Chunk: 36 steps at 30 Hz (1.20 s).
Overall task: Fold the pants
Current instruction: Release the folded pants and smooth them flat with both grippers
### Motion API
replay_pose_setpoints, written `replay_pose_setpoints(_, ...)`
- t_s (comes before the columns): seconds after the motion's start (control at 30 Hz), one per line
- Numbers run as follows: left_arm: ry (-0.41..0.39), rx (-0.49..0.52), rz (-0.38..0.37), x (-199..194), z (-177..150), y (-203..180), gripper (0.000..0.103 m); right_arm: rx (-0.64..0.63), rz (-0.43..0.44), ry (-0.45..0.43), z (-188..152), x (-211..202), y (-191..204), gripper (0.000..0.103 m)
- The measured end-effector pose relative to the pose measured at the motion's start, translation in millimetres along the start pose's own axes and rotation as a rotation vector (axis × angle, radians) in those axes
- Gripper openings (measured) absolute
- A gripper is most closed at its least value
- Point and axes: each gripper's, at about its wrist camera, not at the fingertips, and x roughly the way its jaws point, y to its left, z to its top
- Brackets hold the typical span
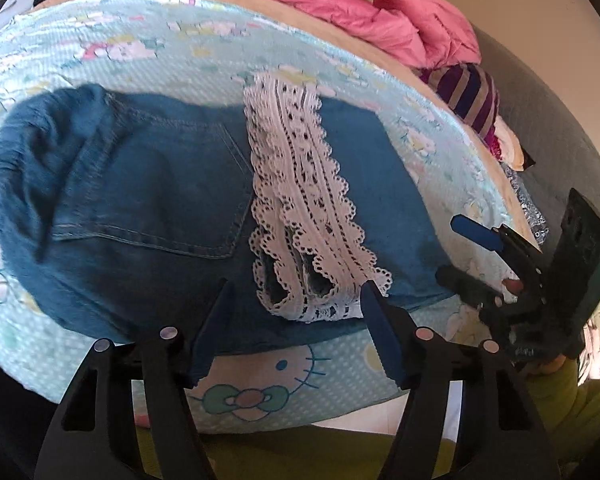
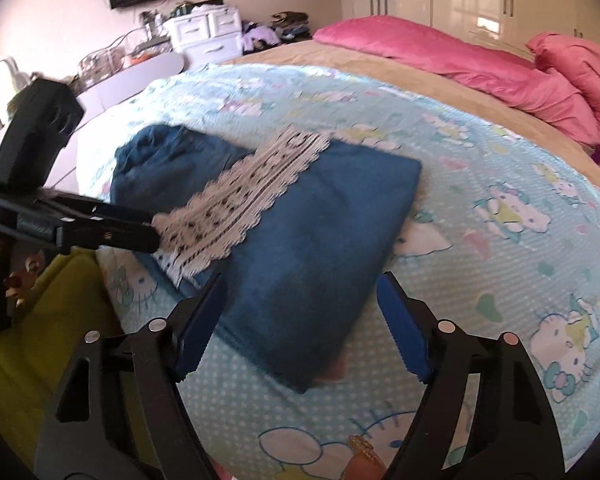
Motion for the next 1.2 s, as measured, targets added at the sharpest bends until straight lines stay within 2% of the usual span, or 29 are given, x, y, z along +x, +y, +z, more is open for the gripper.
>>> replay_pose_setpoints(0.13,0.008,-0.014,-0.008,11.5,4.7,-3.0,0.061,0.005,0.007,0.027,-5.1,8.7,0.5,0.071)
replay_pose_setpoints(0.17,0.008,-0.011,-0.008,13.6,5.9,-5.6,0.054,0.006,0.009,0.031,-5.5,9.8,-0.1,0.071)
replay_pose_setpoints(0.2,0.011,-0.006,-0.013,15.7,6.2,-8.5,0.041,0.009,0.013,0.035,-6.4,11.0,-0.5,0.071)
replay_pose_setpoints(0.33,0.012,0.032,-0.020,19.9,5.3,-17.7,0.021,0.011,0.009,0.042,-6.7,12.4,-1.4,0.071)
replay_pose_setpoints(0.4,-0.003,0.028,-0.082,8.1,4.4,-18.2,0.020,0.009,0.011,0.028,-5.0,8.0,-1.1,0.071)
replay_pose_setpoints(0.5,-0.019,0.030,-0.114,-1.6,2.2,-10.2,0.020,-0.002,0.017,0.002,1.1,2.3,1.1,0.071)
replay_pose_setpoints(0.63,0.029,-0.043,-0.083,13.4,-4.2,10.8,0.022,-0.022,0.023,0.010,5.9,5.8,7.2,0.071)
replay_pose_setpoints(0.8,0.013,0.011,-0.043,9.1,-4.8,3.6,0.026,-0.033,0.013,0.076,1.8,17.7,9.0,0.071)
replay_pose_setpoints(0.9,0.020,0.011,-0.048,9.5,-4.6,4.9,0.030,-0.010,0.011,0.113,-6.4,22.1,2.8,0.070)
replay_pose_setpoints(1.03,0.020,0.051,-0.027,9.5,-4.4,-3.2,0.036,0.005,0.006,0.116,-14.0,19.1,-2.6,0.070)
replay_pose_setpoints(1.2,0.017,0.077,0.000,10.4,-4.1,-5.8,0.038,0.003,-0.005,0.111,-12.4,17.4,0.1,0.071)
